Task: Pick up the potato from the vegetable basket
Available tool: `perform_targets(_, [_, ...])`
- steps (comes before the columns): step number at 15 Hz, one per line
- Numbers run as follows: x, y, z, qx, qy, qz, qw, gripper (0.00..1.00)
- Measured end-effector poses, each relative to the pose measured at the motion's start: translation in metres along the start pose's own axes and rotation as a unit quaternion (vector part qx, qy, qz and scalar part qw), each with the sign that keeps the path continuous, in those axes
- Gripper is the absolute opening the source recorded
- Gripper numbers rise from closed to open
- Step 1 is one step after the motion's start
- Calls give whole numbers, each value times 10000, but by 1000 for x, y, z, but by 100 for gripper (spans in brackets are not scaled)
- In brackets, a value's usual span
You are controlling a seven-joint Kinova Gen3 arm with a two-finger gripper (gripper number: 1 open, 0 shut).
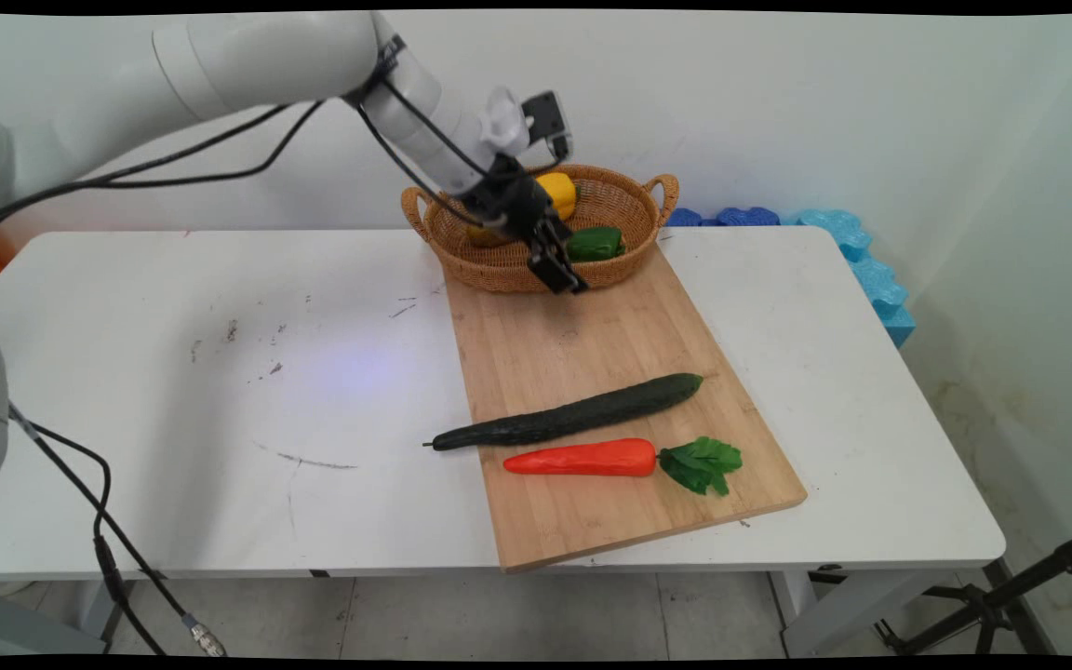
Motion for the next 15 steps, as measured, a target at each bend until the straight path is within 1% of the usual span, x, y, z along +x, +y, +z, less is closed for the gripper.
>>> perform_targets(4, [-2,-43,-6,308,-178,272,9990,100])
perform_targets(8, [-8,-79,-8,548,-384,478,9966,100])
perform_targets(11, [-17,-102,-6,692,-539,542,9947,100])
perform_targets(15, [-31,-125,4,819,-725,498,9927,100])
